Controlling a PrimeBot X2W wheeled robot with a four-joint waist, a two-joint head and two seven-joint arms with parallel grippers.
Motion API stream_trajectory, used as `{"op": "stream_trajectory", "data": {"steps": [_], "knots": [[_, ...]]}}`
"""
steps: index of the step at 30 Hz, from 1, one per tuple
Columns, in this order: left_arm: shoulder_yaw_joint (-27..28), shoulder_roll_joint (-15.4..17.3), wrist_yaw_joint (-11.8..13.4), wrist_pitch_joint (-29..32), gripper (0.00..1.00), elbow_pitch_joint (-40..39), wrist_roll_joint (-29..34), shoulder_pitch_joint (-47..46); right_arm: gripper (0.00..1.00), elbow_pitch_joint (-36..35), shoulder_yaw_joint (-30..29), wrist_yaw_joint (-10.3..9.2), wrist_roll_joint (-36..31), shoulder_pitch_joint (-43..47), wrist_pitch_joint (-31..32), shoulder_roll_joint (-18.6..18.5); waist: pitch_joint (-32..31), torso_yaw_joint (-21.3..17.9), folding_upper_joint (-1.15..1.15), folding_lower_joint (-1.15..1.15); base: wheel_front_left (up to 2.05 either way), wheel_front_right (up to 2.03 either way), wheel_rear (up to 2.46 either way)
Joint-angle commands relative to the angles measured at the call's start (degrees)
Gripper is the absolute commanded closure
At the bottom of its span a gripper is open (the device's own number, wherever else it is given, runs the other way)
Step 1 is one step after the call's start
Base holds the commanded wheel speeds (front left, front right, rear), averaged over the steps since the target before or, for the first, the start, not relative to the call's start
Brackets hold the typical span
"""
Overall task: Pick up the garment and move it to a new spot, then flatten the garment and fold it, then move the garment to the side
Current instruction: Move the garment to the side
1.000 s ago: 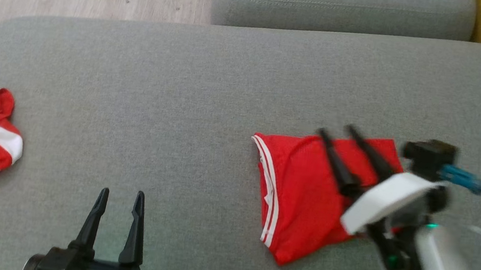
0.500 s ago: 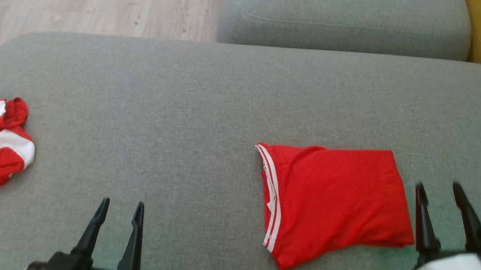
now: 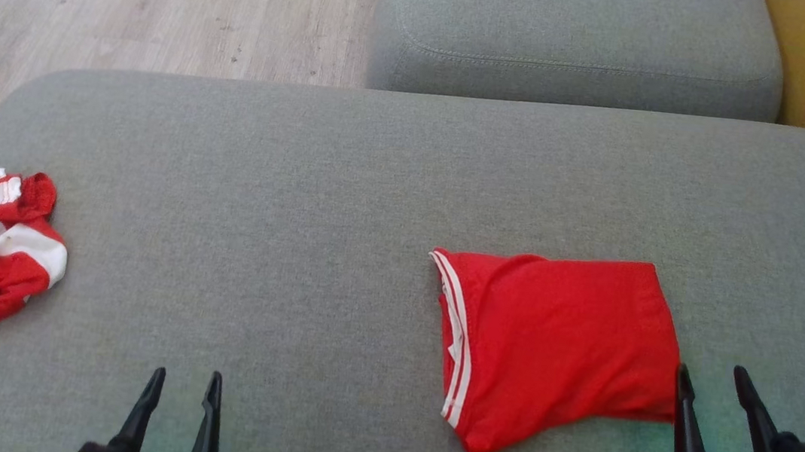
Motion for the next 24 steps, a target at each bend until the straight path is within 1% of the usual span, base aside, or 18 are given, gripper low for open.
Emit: {"op": "stream_trajectory", "data": {"steps": [1, 7, 10, 13, 16, 18, 20, 22, 23, 24], "knots": [[2.57, -0.20, -0.10, -0.56, 0.00, -1.73, -0.17, -1.67, 0.00, -1.87, 1.08, -0.04, 0.02, -0.65, -0.77, -0.41, -0.03, 0.01, 0.00, 0.00, 0.00, 0.00, 0.00], [3.25, -0.20, -0.37, -0.56, 0.00, -3.17, -0.20, -1.78, 0.00, -1.46, 1.10, -0.04, 0.59, -0.82, -0.78, -0.25, 0.26, -0.09, 0.00, 0.00, 0.00, 0.00, 0.00], [3.38, -0.20, -0.41, -0.56, 0.00, -3.86, -0.39, -1.79, 0.00, -1.13, 1.05, -0.04, 2.72, -2.10, -0.78, -0.34, 0.54, -0.28, 0.00, 0.00, 0.00, 0.00, 0.00], [3.45, -0.20, -0.30, -0.56, 0.00, -4.48, -0.62, -1.84, 0.00, -1.11, 1.87, -0.04, 5.82, -4.69, -0.39, -1.79, 1.02, -0.50, 0.00, 0.00, 0.00, 0.00, 0.00], [3.12, -0.20, -0.35, -0.56, 0.00, -4.96, -0.80, -2.21, 0.00, -2.44, 2.25, -0.04, 9.91, -9.03, 4.54, -4.98, 2.28, -0.59, 0.00, 0.00, 0.00, 0.00, 0.00], [2.64, -0.20, -0.43, -0.56, 0.00, -5.04, -0.71, -2.55, 0.00, -3.18, 2.48, -0.04, 12.81, -11.99, 9.81, -6.97, 3.05, -0.51, 0.00, 0.00, 0.00, 0.00, 0.00], [2.18, -0.20, -0.56, -0.56, 0.00, -4.95, -0.67, -2.87, 0.00, -2.45, 1.05, -0.04, 15.23, -14.66, 15.55, -8.14, 3.51, -0.26, 0.00, 0.00, 0.00, 0.00, 0.00], [1.67, -0.20, -0.73, -0.56, 0.00, -4.68, -0.59, -3.19, 0.00, -1.12, 1.84, -0.04, 16.31, -16.45, 21.43, -9.35, 3.68, 0.28, 0.00, 0.00, 0.00, 0.00, 0.00], [1.67, -0.20, -0.73, -0.56, 0.00, -4.68, -0.59, -3.19, 0.00, -1.12, 1.84, -0.04, 16.31, -16.45, 21.43, -9.35, 3.68, 0.28, 0.00, 0.00, 0.00, 0.00, 0.00], [1.44, -0.20, -0.80, -0.56, 0.00, -4.58, -0.58, -3.33, 0.00, -0.05, 1.28, -0.04, 17.17, -17.13, 23.76, -9.23, 3.76, 0.64, 0.00, 0.00, 0.00, 0.00, 0.00]]}}
